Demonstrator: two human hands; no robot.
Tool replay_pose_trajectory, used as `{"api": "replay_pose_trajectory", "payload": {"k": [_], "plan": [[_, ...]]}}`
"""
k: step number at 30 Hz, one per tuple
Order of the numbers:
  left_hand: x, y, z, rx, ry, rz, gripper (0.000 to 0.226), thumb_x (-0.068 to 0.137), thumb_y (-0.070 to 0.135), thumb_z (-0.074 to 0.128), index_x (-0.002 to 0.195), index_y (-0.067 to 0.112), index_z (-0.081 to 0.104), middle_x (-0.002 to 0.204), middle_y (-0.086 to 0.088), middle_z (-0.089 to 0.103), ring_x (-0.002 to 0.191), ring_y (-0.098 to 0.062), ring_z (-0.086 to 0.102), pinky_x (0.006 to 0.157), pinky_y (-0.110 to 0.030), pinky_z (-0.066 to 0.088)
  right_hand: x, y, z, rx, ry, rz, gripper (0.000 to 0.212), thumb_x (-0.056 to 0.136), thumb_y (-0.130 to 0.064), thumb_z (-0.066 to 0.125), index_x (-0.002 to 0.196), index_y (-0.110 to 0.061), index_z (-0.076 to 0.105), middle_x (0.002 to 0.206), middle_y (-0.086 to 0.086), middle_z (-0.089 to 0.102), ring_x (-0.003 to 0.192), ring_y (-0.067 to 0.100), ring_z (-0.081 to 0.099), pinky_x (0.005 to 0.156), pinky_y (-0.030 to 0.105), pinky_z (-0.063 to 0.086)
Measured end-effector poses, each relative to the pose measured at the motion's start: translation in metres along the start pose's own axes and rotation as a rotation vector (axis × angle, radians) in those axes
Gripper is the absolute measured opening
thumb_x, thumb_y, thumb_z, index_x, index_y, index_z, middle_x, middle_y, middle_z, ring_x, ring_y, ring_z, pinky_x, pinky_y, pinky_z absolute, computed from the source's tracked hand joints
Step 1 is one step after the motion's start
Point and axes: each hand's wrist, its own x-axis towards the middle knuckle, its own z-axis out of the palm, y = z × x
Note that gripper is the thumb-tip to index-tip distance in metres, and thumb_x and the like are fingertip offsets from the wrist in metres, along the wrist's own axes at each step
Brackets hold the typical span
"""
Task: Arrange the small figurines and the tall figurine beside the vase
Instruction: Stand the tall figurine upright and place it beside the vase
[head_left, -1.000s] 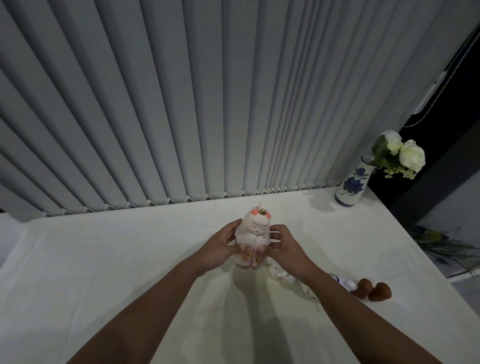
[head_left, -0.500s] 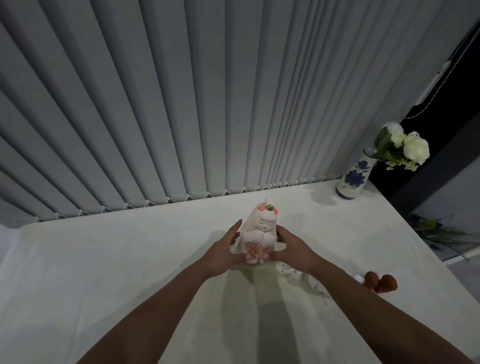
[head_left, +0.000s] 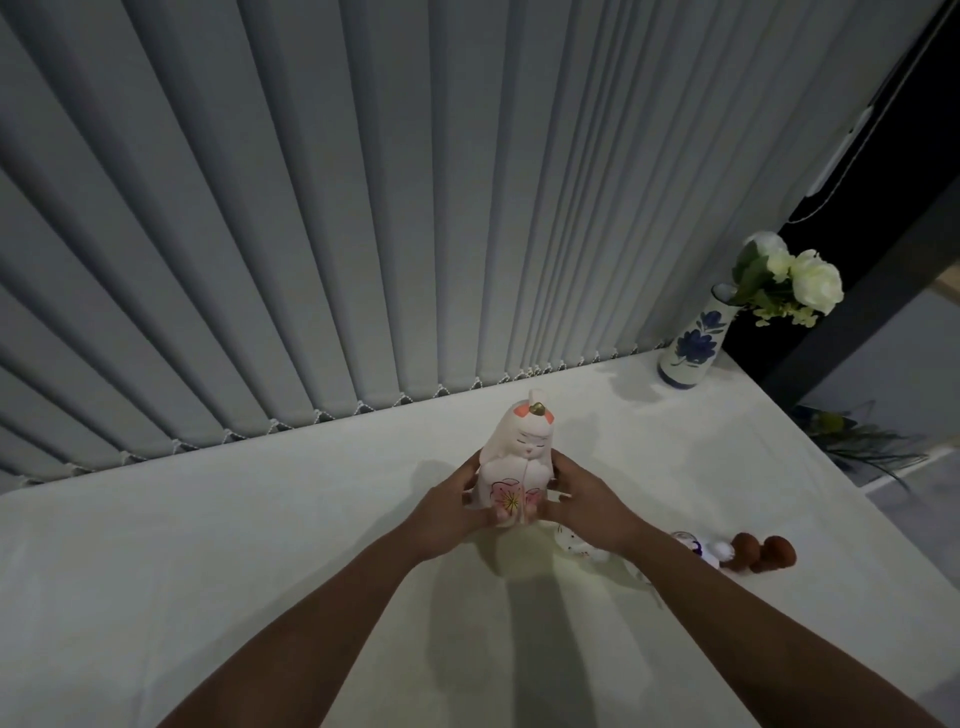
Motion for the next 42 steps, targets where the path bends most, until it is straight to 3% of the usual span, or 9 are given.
{"api": "replay_pose_trajectory", "payload": {"k": [4, 9, 14, 18, 23, 26, 35, 39, 42], "plan": [[0.002, 0.011, -0.001, 0.009, -0.007, -0.001, 0.072, 0.075, 0.029, 0.078, 0.126, 0.059, 0.037, 0.121, 0.009, 0.064, 0.111, -0.012, 0.06, 0.095, -0.038, 0.053, 0.006, 0.001, -0.005, 0.065, 0.011, 0.013, 0.065, 0.074, -0.015, 0.077, 0.13, -0.027, 0.046, 0.121, -0.006, 0.062, 0.107, 0.015, 0.061, 0.088, 0.033, 0.054], [0.011, 0.037, 0.006, -0.002, 0.016, 0.032, 0.072, 0.075, 0.025, 0.078, 0.126, 0.057, 0.038, 0.119, 0.008, 0.065, 0.11, -0.012, 0.061, 0.095, -0.034, 0.053, 0.006, -0.005, -0.029, 0.107, 0.03, -0.023, 0.061, 0.078, -0.013, 0.075, 0.131, -0.024, 0.045, 0.12, -0.005, 0.06, 0.102, 0.007, 0.059, 0.073, 0.016, 0.051], [0.036, 0.076, 0.034, -0.017, 0.066, 0.098, 0.076, 0.076, 0.017, 0.078, 0.127, 0.055, 0.036, 0.121, 0.011, 0.063, 0.11, -0.013, 0.061, 0.09, -0.027, 0.054, 0.006, -0.008, -0.08, 0.136, 0.036, -0.085, 0.062, 0.078, -0.011, 0.075, 0.131, -0.022, 0.046, 0.119, -0.004, 0.061, 0.102, 0.008, 0.059, 0.067, 0.011, 0.051], [0.062, 0.102, 0.072, -0.075, 0.116, 0.127, 0.074, 0.077, 0.011, 0.075, 0.124, 0.055, 0.038, 0.122, 0.007, 0.062, 0.11, -0.011, 0.061, 0.086, -0.022, 0.054, 0.006, 0.0, -0.134, 0.139, 0.026, -0.11, 0.064, 0.075, -0.009, 0.076, 0.129, -0.026, 0.047, 0.118, -0.009, 0.062, 0.105, 0.012, 0.059, 0.071, 0.015, 0.051], [0.098, 0.126, 0.118, -0.117, 0.182, 0.128, 0.077, 0.078, 0.008, 0.074, 0.14, 0.032, 0.035, 0.125, -0.001, 0.061, 0.109, -0.009, 0.06, 0.076, -0.014, 0.053, 0.013, 0.015, -0.191, 0.134, -0.005, -0.117, 0.067, 0.073, -0.004, 0.074, 0.13, -0.026, 0.046, 0.121, -0.006, 0.061, 0.108, 0.015, 0.058, 0.074, 0.019, 0.051], [0.119, 0.135, 0.133, -0.119, 0.209, 0.113, 0.079, 0.077, 0.007, 0.075, 0.141, 0.028, 0.033, 0.125, -0.005, 0.061, 0.108, -0.01, 0.059, 0.075, -0.013, 0.053, 0.021, 0.023, -0.216, 0.127, -0.025, -0.1, 0.069, 0.073, -0.006, 0.075, 0.133, -0.025, 0.045, 0.123, -0.004, 0.06, 0.11, 0.017, 0.057, 0.077, 0.022, 0.051], [0.187, 0.152, 0.137, -0.115, 0.159, 0.073, 0.075, 0.076, 0.008, 0.075, 0.136, 0.035, 0.039, 0.121, 0.0, 0.062, 0.106, -0.008, 0.061, 0.082, -0.02, 0.054, 0.063, 0.042, -0.254, 0.15, -0.018, -0.087, 0.06, 0.079, -0.001, 0.07, 0.126, -0.028, 0.044, 0.116, -0.005, 0.06, 0.106, 0.013, 0.057, 0.06, 0.009, 0.05], [0.221, 0.146, 0.133, -0.102, 0.119, 0.02, 0.073, 0.077, 0.005, 0.073, 0.136, 0.031, 0.038, 0.114, 0.007, 0.063, 0.108, -0.009, 0.058, 0.082, -0.019, 0.052, 0.088, 0.053, -0.256, 0.158, -0.022, -0.078, 0.063, 0.085, -0.002, 0.066, 0.137, -0.022, 0.037, 0.12, -0.007, 0.055, 0.108, 0.01, 0.055, 0.061, 0.006, 0.05], [0.242, 0.139, 0.131, -0.102, 0.105, -0.021, 0.075, 0.077, 0.008, 0.073, 0.139, 0.027, 0.035, 0.122, 0.002, 0.06, 0.107, -0.007, 0.056, 0.079, -0.019, 0.049, 0.105, 0.06, -0.253, 0.168, -0.012, -0.071, 0.062, 0.088, 0.003, 0.06, 0.139, -0.02, 0.033, 0.12, -0.007, 0.053, 0.109, 0.009, 0.054, 0.076, 0.01, 0.052]]}}
